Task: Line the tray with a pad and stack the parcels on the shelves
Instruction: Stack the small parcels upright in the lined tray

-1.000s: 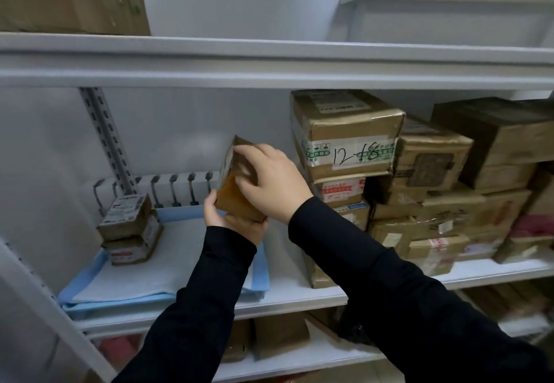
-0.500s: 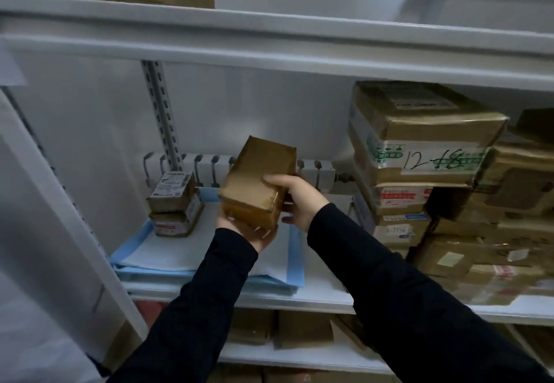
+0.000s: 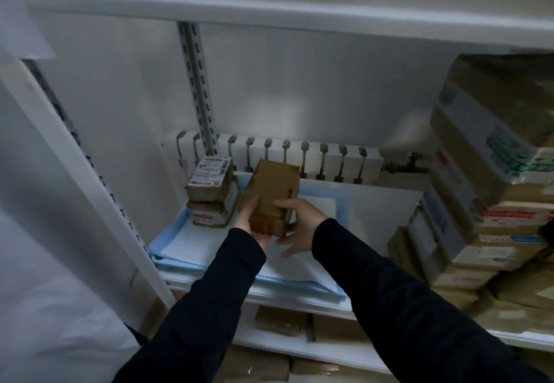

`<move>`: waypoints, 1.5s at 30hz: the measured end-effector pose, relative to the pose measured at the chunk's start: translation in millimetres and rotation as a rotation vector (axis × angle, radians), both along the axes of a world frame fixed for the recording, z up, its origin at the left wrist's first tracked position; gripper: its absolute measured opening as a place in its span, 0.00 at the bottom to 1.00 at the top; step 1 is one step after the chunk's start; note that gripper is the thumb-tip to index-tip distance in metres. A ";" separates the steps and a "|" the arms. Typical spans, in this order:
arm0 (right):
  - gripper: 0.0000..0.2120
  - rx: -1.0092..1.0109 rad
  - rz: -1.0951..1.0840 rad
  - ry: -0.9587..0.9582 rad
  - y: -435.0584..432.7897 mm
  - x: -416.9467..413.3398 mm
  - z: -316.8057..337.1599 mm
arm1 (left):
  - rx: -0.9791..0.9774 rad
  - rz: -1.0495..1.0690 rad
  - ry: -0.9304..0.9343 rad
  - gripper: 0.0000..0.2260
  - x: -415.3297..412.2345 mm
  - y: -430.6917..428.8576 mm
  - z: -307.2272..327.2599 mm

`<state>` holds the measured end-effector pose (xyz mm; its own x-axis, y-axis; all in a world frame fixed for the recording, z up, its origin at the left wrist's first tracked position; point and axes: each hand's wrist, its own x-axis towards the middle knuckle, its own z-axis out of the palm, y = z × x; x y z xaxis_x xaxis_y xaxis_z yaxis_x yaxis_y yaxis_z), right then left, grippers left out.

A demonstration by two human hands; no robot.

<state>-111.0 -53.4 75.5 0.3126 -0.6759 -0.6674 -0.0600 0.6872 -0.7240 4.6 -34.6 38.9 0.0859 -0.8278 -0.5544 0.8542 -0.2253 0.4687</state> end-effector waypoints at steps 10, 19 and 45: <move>0.08 0.068 -0.260 -0.257 -23.4 44.0 -26.4 | 0.263 0.119 -0.177 0.19 87.8 -26.0 -15.8; 0.20 0.021 -0.288 -0.269 -36.1 74.9 -50.1 | 0.102 0.161 -0.153 0.14 108.3 -35.0 -16.3; 0.24 -0.238 -0.055 0.270 -25.0 49.4 -6.8 | 0.313 0.132 -0.528 0.19 89.9 -34.8 -5.4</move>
<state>-61.6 -78.4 68.7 0.1049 -0.8330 -0.5433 -0.2385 0.5093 -0.8269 94.6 -69.4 33.5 0.5052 -0.5966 -0.6236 0.5551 -0.3287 0.7641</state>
